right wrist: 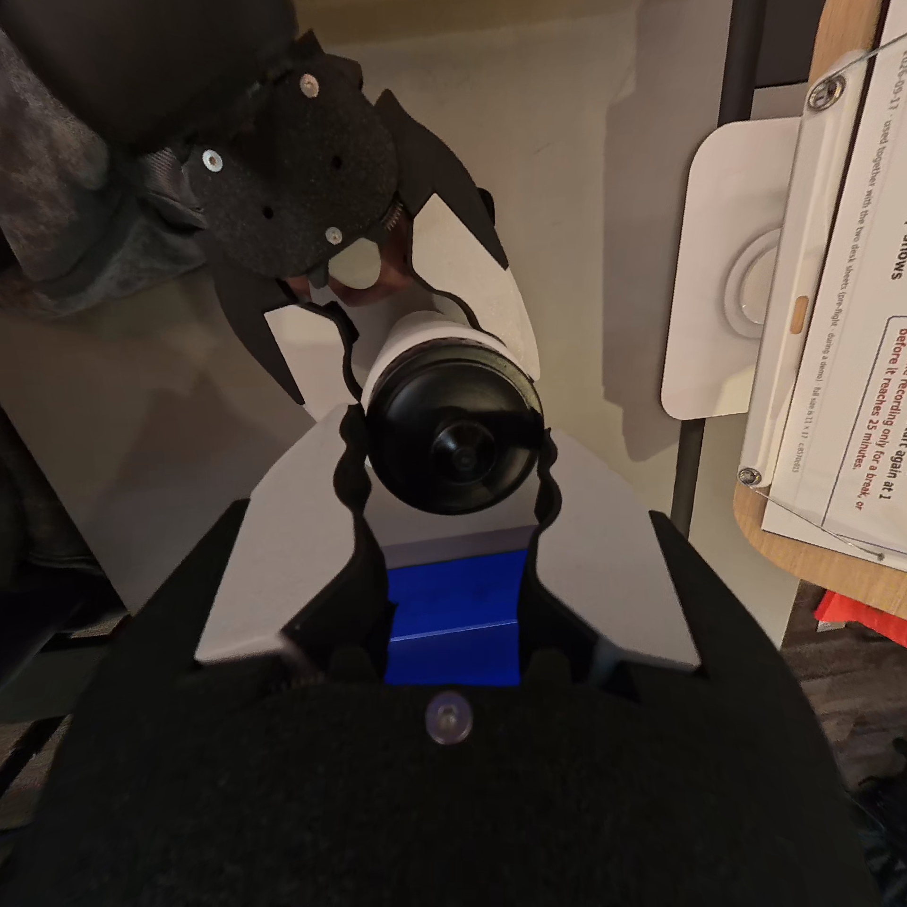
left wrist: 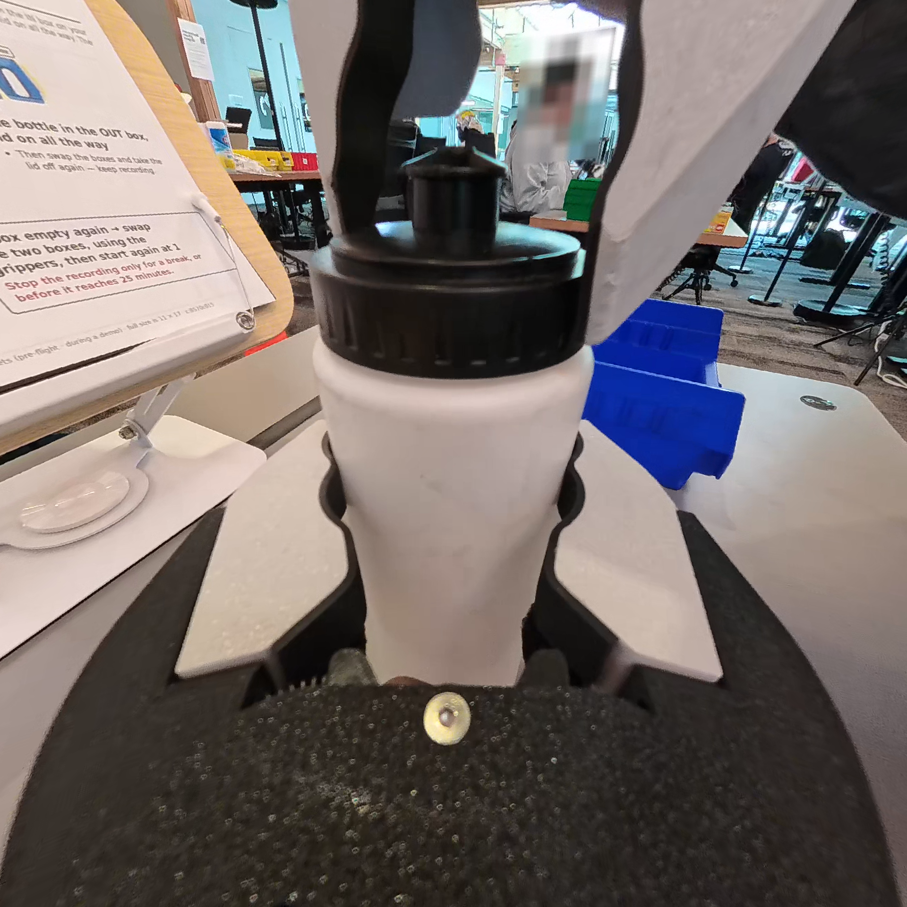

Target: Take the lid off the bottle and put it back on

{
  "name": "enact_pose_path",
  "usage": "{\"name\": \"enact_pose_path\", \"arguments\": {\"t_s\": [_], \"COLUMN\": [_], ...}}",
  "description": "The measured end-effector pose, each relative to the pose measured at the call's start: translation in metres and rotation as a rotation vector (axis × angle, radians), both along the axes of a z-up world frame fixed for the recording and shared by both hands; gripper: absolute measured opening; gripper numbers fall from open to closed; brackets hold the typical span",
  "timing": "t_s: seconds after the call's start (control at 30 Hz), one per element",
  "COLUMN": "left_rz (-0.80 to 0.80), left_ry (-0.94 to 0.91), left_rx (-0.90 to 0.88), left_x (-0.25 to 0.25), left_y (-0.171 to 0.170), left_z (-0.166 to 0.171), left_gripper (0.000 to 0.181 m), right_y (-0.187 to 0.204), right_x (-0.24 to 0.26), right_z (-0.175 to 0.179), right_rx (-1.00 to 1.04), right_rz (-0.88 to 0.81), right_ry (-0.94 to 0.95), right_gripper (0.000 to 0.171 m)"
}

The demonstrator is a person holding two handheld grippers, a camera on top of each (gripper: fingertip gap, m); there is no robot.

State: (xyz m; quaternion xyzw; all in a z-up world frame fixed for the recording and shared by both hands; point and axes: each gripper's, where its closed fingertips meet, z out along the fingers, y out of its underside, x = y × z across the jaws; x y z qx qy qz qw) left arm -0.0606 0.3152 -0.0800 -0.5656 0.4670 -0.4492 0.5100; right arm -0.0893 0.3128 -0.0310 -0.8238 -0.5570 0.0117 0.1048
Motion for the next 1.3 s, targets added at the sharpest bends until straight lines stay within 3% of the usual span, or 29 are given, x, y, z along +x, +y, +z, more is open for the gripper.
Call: {"name": "enact_pose_path", "arguments": {"t_s": [0.33, 0.6, 0.87, 1.07, 1.3], "left_rz": [-0.016, -0.037, -0.048, -0.052, -0.05], "left_ry": [-0.003, -0.003, 0.001, -0.006, -0.005], "left_rx": [-0.002, -0.005, 0.0, -0.016, -0.021], "left_x": [0.0, 0.001, 0.003, 0.002, 0.001], "left_y": [-0.001, -0.003, -0.005, -0.003, -0.001], "left_z": [0.0, 0.0, -0.001, 0.0, 0.0], "left_gripper": [0.086, 0.087, 0.087, 0.087, 0.087], "right_y": [0.0, -0.002, -0.002, 0.004, 0.009], "right_x": [0.0, 0.001, 0.005, 0.004, 0.003], "right_z": [-0.002, -0.003, -0.004, -0.003, 0.0], "right_rx": [0.001, -0.007, 0.039, 0.129, 0.257], "right_rz": [0.142, 0.366, 0.9, 1.311, 1.6], "right_ry": [-0.005, -0.037, -0.178, -0.434, -0.649], "right_gripper": [0.067, 0.068, 0.068, 0.068, 0.068]}}
